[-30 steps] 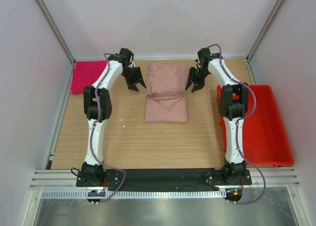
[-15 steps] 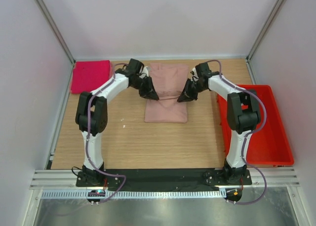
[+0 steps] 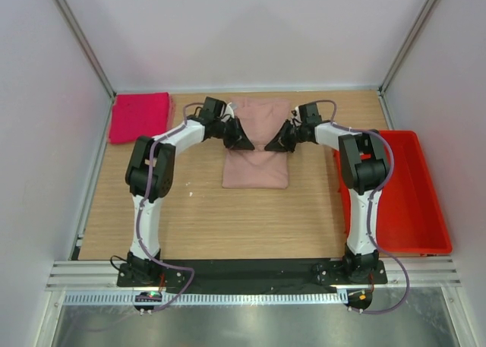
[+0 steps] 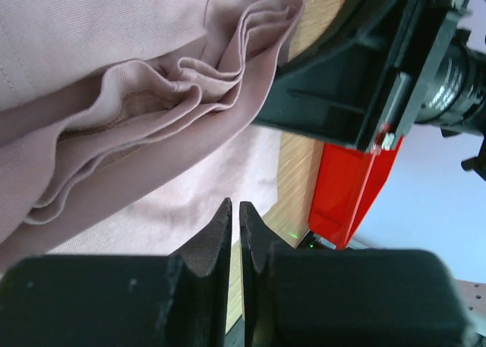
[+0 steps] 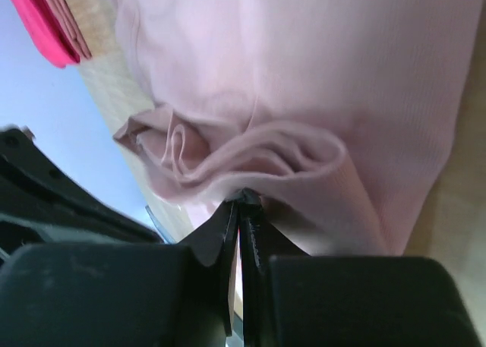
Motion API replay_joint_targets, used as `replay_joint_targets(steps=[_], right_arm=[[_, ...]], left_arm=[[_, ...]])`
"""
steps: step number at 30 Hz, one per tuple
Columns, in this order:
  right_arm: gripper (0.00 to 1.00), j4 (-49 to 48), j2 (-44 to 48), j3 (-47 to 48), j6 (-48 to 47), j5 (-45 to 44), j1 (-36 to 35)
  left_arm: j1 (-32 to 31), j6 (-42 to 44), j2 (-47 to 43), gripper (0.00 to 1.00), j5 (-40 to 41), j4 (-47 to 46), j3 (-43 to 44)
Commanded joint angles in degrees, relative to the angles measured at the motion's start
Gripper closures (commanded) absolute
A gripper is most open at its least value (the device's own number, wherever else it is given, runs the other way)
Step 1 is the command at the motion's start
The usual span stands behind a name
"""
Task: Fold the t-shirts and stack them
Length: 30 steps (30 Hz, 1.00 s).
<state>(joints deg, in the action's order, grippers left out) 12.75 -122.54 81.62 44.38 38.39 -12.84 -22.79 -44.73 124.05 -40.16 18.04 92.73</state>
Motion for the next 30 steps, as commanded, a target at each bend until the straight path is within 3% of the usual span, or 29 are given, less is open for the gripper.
replay_joint_targets(steps=[1,9,14,21,30], right_arm=[[0.9,-7.0,-3.2,3.7,3.4,-0.1,0.2],[0.9,-1.3,-9.3,15.0,0.5,-1.3,1.9],[0.9,0.1,-4.5,12.7,-0.9,0.0,1.8],[0.9,-7.3,-4.8,4.8,1.6,2.3,1.9],[0.9,-17.6,-12.4,4.9,4.8,2.9,7.0]], left_arm=[[-1.0,-0.2,-0.4,0.92,-1.2,-4.0,-2.2],[-1.9,-1.1,1.5,0.89,-1.1,-6.1,-2.0],[-0.6,-1.3,5.4,0.89,-2.4,-6.8,1.6],[4.6,-2.7,9.7,0.89,-4.7,-10.2,3.0],[8.5,-2.9,16.4,0.89,-7.2,-11.4,7.4]])
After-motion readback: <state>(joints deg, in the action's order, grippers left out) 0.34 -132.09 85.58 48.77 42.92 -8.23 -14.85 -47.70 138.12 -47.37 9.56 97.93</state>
